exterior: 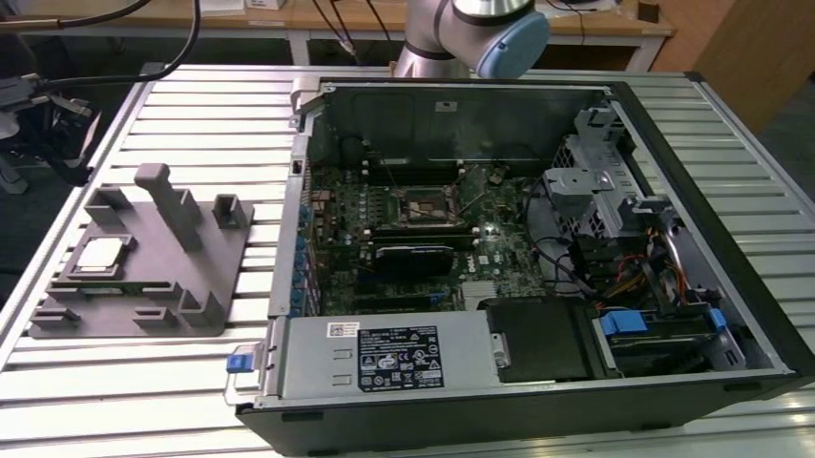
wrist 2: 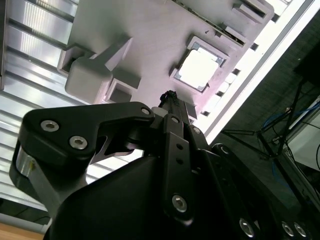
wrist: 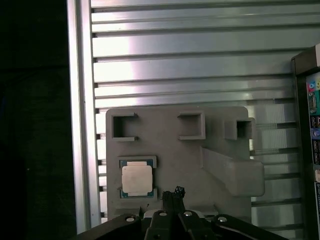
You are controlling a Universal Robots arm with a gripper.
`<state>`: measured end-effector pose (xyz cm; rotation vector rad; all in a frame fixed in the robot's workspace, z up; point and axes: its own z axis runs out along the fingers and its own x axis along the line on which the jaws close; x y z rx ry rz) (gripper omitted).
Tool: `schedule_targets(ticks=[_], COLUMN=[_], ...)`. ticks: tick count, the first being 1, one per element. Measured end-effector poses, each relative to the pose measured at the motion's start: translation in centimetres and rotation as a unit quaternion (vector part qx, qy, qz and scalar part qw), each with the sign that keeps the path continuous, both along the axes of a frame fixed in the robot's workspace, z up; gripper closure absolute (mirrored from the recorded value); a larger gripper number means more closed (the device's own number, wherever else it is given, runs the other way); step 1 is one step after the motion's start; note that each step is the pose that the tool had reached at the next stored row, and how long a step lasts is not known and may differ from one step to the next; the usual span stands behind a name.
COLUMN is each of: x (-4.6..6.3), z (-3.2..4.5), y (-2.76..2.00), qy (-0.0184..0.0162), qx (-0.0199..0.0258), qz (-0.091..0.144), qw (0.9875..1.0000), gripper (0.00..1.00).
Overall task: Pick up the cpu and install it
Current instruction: 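Pick up the cpu and move it towards the insertion slot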
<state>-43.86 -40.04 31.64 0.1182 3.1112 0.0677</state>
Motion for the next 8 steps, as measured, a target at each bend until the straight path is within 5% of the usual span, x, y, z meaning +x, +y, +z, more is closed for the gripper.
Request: schedule_targets(ticks=[8], x=[-0.6], z=[-1.11], y=[0.0], qy=[0.0], qx=[0.0], qz=[0.0], qw=[1.0], gripper=[0.89])
